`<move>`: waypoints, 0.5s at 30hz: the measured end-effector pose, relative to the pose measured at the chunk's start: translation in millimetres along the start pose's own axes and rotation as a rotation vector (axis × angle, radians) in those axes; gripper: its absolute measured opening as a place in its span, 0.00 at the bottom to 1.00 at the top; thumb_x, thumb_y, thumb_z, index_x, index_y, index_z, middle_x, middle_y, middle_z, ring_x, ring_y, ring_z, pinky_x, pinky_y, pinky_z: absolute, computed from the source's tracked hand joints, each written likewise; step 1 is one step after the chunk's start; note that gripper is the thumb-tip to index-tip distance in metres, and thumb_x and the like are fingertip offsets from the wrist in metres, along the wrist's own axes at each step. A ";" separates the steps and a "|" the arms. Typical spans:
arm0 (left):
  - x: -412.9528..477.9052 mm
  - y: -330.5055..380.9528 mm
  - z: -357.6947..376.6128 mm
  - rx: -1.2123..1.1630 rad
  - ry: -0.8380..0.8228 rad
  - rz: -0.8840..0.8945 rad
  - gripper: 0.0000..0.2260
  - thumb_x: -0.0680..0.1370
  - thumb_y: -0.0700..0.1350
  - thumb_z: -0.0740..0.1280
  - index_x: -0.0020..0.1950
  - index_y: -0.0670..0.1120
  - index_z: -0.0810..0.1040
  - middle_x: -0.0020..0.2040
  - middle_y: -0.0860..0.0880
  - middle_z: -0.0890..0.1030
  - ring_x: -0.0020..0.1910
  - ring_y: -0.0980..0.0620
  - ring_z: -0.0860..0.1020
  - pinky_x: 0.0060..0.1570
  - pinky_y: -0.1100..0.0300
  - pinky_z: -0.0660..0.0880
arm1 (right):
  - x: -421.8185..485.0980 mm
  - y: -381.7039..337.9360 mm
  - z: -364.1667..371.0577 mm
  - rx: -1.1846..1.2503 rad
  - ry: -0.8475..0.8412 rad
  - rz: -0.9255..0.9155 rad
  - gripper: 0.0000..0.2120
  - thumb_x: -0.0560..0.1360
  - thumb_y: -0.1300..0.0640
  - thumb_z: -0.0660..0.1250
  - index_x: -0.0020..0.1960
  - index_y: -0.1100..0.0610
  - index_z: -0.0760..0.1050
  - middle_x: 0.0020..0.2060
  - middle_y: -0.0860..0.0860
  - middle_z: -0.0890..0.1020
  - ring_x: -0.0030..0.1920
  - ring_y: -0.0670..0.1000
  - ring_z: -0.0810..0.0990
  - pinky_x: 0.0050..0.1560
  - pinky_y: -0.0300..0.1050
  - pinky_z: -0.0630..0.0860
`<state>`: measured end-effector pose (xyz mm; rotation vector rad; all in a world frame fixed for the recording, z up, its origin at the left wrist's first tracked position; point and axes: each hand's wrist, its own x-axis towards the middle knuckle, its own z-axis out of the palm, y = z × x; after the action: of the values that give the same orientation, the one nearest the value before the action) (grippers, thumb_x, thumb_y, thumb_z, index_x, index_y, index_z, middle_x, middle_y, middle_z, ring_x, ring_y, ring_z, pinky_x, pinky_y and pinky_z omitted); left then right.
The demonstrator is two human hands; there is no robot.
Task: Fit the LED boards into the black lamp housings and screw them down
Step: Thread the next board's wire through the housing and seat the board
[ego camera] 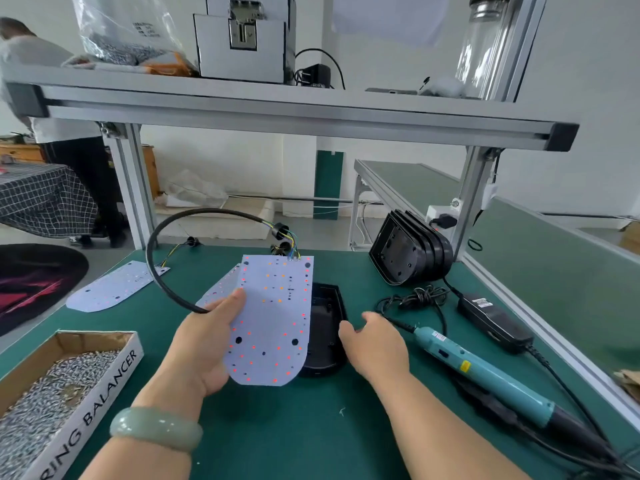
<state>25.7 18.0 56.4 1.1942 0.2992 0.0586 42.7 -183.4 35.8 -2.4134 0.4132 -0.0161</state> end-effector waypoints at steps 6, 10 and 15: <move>-0.7 1.1 -3.2 -0.062 -0.024 -0.052 0.09 0.77 0.46 0.67 0.50 0.41 0.81 0.42 0.46 0.86 0.34 0.47 0.84 0.31 0.56 0.78 | 3.7 6.4 -12.5 0.102 0.087 0.005 0.03 0.76 0.63 0.55 0.46 0.60 0.67 0.40 0.54 0.75 0.37 0.55 0.71 0.36 0.45 0.65; -2.8 0.4 -2.1 -0.115 -0.124 -0.083 0.14 0.77 0.49 0.67 0.57 0.43 0.81 0.54 0.44 0.84 0.49 0.43 0.82 0.45 0.51 0.78 | -3.9 19.0 -15.3 0.397 0.157 -0.052 0.14 0.81 0.58 0.55 0.65 0.59 0.64 0.39 0.45 0.71 0.39 0.46 0.71 0.43 0.45 0.67; -6.4 -0.5 2.4 -0.203 -0.137 -0.042 0.12 0.77 0.50 0.65 0.48 0.43 0.83 0.41 0.48 0.85 0.35 0.48 0.83 0.31 0.59 0.79 | -6.9 29.6 -19.5 0.559 0.261 -0.040 0.14 0.81 0.54 0.58 0.63 0.57 0.73 0.53 0.52 0.81 0.52 0.54 0.78 0.55 0.50 0.75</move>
<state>20.1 14.4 58.0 0.9852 0.1923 -0.0289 25.2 -214.9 32.7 -1.8682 0.4130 -0.4132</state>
